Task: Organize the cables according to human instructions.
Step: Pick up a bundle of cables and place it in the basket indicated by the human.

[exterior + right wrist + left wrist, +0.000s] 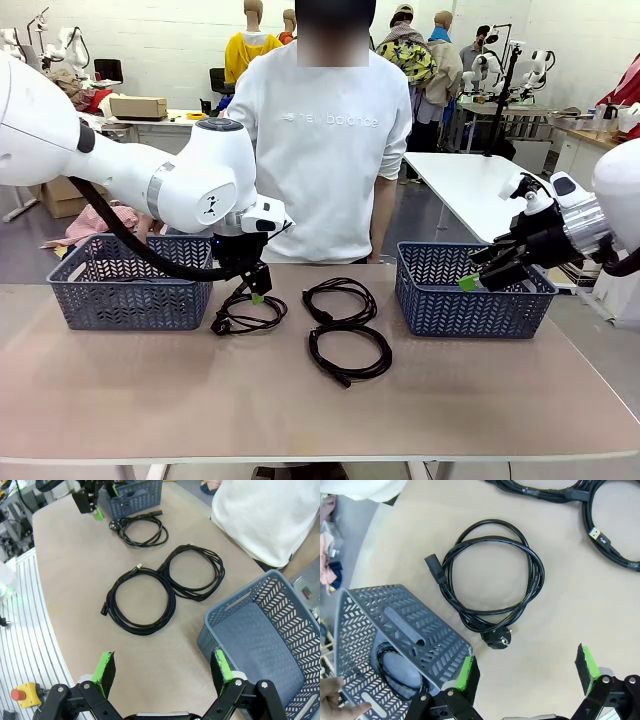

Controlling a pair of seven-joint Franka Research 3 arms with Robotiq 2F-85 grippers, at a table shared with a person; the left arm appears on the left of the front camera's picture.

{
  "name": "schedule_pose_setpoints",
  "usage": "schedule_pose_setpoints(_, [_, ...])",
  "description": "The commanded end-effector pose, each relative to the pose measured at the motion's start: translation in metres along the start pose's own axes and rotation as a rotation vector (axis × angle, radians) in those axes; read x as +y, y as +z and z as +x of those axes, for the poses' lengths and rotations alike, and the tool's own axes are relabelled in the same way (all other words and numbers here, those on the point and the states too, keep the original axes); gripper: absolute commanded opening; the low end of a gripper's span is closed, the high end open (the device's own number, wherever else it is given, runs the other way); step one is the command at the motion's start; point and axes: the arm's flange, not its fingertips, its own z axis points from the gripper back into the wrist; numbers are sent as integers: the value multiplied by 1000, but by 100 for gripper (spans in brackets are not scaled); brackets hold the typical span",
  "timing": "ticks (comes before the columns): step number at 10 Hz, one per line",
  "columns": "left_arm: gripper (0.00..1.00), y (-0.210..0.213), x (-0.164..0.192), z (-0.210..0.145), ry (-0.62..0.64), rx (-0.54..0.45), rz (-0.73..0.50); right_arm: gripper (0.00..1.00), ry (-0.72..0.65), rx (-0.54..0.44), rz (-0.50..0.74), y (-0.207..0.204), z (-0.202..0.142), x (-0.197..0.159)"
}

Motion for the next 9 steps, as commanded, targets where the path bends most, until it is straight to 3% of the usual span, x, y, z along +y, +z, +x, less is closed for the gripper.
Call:
schedule_pose_setpoints(1, [100, 2, 2, -7, -15, -2, -2, 100, 19, -23, 9, -2, 2, -4])
schedule_pose_setpoints(3, [100, 0, 0, 0, 0, 0, 0, 100, 19, -23, 9, -2, 2, -4])
schedule_pose_setpoints(9, [100, -17, -9, 13, 387, 52, 99, 100, 19, -23, 9, -2, 2, -4])
